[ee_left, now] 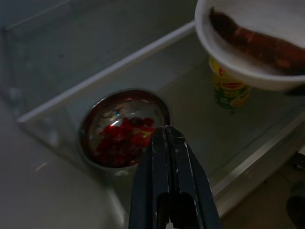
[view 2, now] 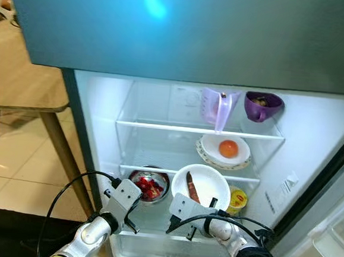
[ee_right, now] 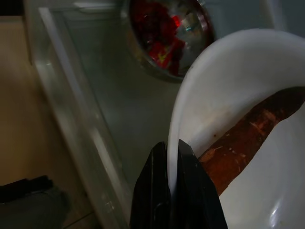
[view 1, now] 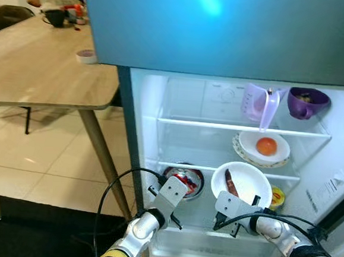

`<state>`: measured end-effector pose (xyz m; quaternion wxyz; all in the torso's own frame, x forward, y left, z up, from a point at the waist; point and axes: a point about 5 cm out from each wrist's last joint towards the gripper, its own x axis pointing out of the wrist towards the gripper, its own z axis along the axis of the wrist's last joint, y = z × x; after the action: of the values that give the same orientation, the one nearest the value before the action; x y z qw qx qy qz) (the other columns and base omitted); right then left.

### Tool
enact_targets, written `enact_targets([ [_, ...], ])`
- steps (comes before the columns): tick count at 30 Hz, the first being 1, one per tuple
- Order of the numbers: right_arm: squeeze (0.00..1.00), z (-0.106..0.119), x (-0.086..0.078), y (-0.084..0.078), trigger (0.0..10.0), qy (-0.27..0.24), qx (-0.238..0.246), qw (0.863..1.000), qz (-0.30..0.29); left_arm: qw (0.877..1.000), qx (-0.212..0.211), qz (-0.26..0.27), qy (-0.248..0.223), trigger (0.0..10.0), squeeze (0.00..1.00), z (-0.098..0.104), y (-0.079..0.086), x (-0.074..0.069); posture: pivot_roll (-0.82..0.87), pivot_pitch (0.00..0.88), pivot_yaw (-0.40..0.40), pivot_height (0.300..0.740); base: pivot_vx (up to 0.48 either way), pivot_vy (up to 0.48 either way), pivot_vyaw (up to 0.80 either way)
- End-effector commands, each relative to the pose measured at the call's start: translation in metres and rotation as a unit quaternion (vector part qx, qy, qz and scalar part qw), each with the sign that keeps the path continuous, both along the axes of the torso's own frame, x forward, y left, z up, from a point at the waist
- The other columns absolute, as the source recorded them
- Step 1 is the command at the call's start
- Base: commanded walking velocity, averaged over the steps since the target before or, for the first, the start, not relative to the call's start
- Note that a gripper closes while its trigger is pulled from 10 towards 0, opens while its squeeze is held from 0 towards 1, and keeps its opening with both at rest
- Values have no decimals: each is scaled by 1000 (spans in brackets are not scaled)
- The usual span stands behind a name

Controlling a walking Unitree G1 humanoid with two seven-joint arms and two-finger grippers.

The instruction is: Restocking fridge

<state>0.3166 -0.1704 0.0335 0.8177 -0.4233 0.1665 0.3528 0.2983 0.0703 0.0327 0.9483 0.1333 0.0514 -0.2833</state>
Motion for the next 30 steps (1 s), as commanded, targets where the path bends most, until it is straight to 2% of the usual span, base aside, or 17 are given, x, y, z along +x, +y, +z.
enact_targets([
  [1,0,0,1,3,10000,1,2,1000,2,1000,-5,-4,-3,10000,0,1,-5,-1,-79,0,3,536,0,0,0],
  [4,0,3,1,3,10000,1,7,1000,10,1000,-10,-2,-4,10000,0,1,-5,-1,-79,0,4,516,0,0,0],
  [9,0,15,7,-2,10000,-12,22,1000,19,1000,-15,-2,-16,10000,0,5,-7,1,-79,0,4,516,0,0,0],
  [20,0,43,17,-18,10000,-12,20,998,64,993,-82,19,-82,10000,0,30,-14,7,-78,0,6,516,0,0,0],
  [22,0,48,16,-23,10000,-1,5,996,89,992,-86,23,-90,10000,0,32,-15,7,-78,0,6,516,0,0,0],
  [26,0,53,15,-27,10000,16,5,993,114,991,-86,26,-96,10000,0,33,-15,7,-78,0,6,516,0,0,0],
  [27,0,60,15,-31,10000,30,4,990,136,991,-88,30,-101,10000,0,34,-14,7,-84,0,3,516,0,0,0],
  [30,0,63,15,-32,10000,33,2,989,143,990,-88,31,-103,10000,0,34,-14,6,-84,0,3,516,0,0,0],
])
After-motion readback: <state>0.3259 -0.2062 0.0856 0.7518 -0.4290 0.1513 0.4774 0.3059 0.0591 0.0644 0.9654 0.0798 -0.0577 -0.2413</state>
